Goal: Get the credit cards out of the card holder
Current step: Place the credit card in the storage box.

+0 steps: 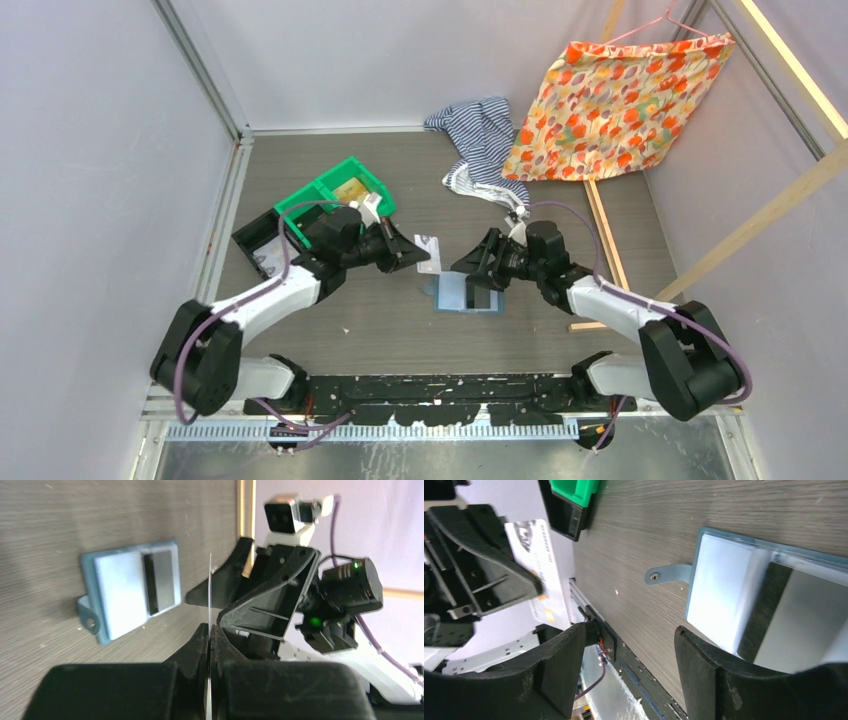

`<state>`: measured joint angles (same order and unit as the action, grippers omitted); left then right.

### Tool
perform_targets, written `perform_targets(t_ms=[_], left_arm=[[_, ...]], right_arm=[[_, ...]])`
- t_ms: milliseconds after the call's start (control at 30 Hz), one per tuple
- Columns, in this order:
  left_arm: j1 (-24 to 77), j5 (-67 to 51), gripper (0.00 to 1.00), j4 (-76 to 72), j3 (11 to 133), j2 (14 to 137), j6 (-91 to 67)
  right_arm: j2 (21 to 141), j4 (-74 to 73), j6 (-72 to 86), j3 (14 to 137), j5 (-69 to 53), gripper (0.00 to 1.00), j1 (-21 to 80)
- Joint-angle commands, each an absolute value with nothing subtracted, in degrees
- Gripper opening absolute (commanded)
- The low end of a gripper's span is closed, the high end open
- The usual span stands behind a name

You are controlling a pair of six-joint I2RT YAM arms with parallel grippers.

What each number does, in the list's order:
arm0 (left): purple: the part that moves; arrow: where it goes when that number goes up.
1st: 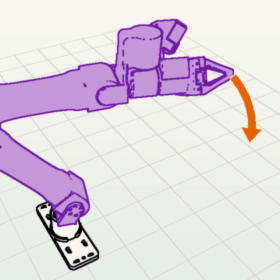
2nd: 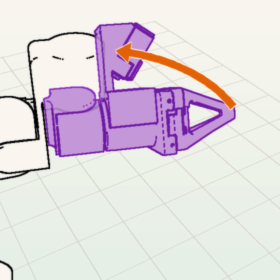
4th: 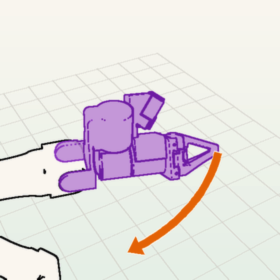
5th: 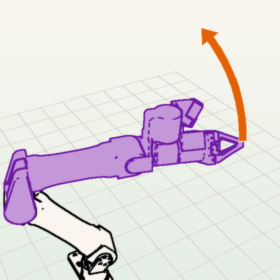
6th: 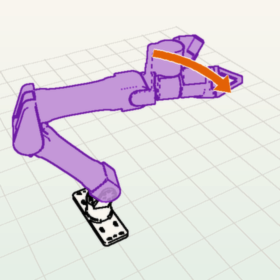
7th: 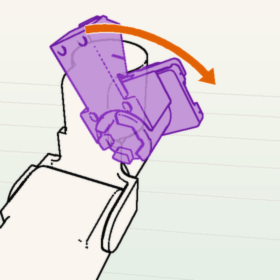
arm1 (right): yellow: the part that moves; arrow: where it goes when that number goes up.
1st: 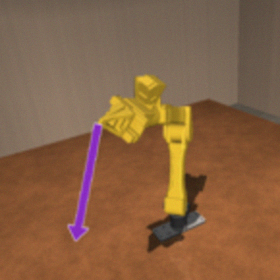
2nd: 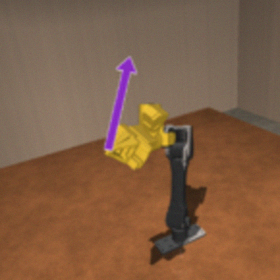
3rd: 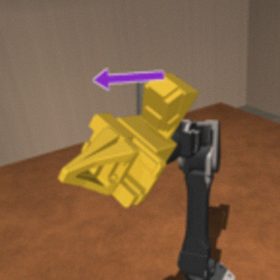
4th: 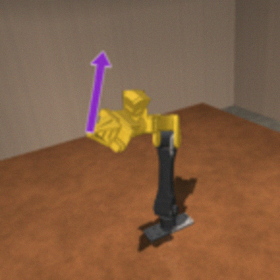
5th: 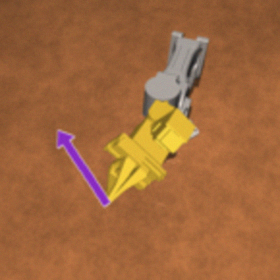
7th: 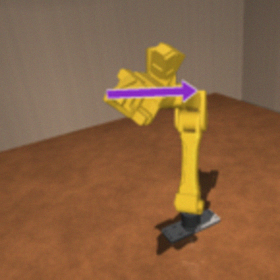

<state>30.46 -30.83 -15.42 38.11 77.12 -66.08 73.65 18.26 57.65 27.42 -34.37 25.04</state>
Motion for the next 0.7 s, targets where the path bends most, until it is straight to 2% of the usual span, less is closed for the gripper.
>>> perform_targets(t_ms=[0,133,267,400,500,667], left_arm=[[29.45,-14.80,0.01,5.02,42.11,66.23,-59.24],[29.53,9.53,0.01,22.58,45.42,55.36,-59.07],[29.53,38.64,0.00,37.03,45.78,43.86,-70.06],[29.44,55.11,0.00,35.09,39.88,35.50,-78.95],[29.44,65.56,0.01,37.95,37.21,36.44,-91.37],[28.76,75.14,0.01,53.22,42.35,48.03,-115.65]], right_arm=[[67.82,3.61,49.00,32.32,-27.29,0.70,24.86],[65.66,-6.51,43.43,35.08,-22.08,0.70,24.48],[65.83,-8.24,42.22,35.54,-21.65,0.71,23.96],[66.97,-6.39,43.63,34.97,-22.77,0.71,24.04],[67.87,-5.64,44.19,34.76,-23.78,0.70,23.99],[67.17,-6.02,44.23,33.90,-24.22,0.70,23.98]])
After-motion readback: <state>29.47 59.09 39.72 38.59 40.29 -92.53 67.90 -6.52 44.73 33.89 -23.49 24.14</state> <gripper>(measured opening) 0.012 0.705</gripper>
